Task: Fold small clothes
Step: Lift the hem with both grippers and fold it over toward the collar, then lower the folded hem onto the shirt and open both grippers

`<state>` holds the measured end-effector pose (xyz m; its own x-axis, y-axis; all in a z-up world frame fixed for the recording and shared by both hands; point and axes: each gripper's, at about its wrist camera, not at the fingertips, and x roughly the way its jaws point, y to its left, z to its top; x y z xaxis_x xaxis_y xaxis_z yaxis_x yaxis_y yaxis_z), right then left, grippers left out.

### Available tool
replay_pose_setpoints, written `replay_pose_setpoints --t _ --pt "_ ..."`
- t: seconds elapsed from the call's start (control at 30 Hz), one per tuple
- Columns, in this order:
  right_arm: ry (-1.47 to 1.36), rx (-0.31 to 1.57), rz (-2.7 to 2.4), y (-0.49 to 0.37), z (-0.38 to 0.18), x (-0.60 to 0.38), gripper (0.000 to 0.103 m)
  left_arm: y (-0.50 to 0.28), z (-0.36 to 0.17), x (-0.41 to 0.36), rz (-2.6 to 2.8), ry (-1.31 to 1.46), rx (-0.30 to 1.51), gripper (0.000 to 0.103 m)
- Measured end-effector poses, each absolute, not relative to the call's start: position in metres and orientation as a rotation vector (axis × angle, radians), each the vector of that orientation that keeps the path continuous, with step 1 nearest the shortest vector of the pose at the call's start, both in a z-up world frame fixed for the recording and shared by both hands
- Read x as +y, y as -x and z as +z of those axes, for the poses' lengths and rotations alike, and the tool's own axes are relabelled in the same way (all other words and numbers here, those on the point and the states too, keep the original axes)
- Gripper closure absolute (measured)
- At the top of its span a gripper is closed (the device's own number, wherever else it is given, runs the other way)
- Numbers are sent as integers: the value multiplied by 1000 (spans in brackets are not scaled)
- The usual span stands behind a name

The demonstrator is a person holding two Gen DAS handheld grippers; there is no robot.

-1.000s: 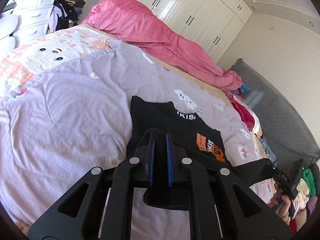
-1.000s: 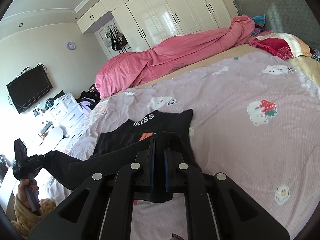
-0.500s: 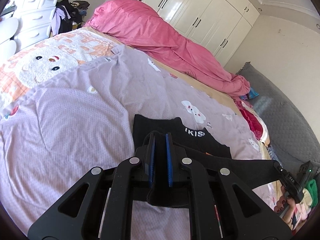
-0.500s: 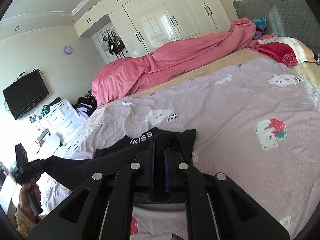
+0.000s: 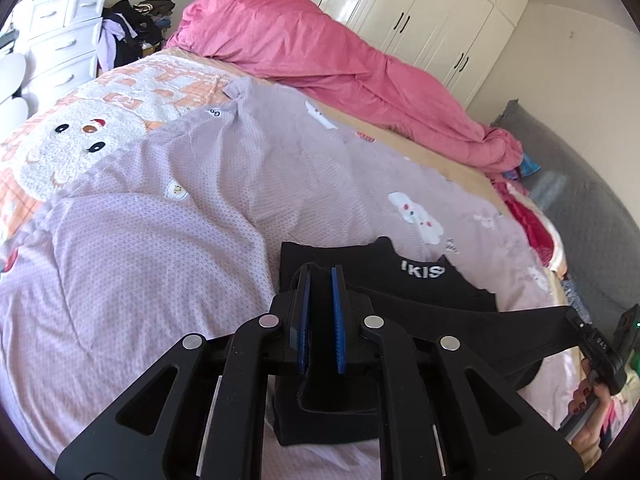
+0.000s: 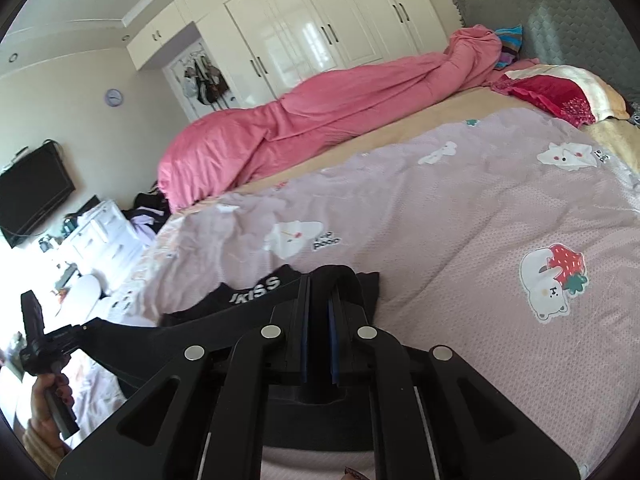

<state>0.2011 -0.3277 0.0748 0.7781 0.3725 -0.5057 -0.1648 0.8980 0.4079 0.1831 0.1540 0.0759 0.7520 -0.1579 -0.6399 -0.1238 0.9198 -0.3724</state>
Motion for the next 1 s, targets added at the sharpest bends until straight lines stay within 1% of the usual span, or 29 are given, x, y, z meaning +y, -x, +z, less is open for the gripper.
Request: replay_pose_setpoints --t 0.37,0.5,0.53,0.57,0.6,0.63,0.77,0.83,0.9,0.97,1.0 --pt "-332 698 234 -229 29 -323 96 -210 37 155 2 389 789 97" --pt "-321 711 226 -231 22 -323 92 -209 41 155 31 345 773 93" --pt "-312 709 216 -231 23 -322 78 -208 43 155 28 341 770 87" --pt "-297 705 191 -229 23 -322 65 -207 45 154 28 334 765 83" --pt "-289 691 168 -227 25 -323 44 -205 49 152 34 312 754 76" --pt "-291 678 161 -225 26 -325 44 -203 53 150 38 290 742 72" --pt "-287 655 181 -217 34 -327 44 -191 68 135 11 238 701 64" --pt "-258 643 210 -210 40 -320 44 -186 72 125 -18 213 694 58" --pt "-218 636 253 -201 44 -309 45 -180 74 112 -64 192 700 54" --pt "-170 636 284 -194 47 -299 49 -175 73 101 -102 171 713 54" --pt "-135 643 312 -189 47 -292 57 -172 70 93 -123 153 728 54"
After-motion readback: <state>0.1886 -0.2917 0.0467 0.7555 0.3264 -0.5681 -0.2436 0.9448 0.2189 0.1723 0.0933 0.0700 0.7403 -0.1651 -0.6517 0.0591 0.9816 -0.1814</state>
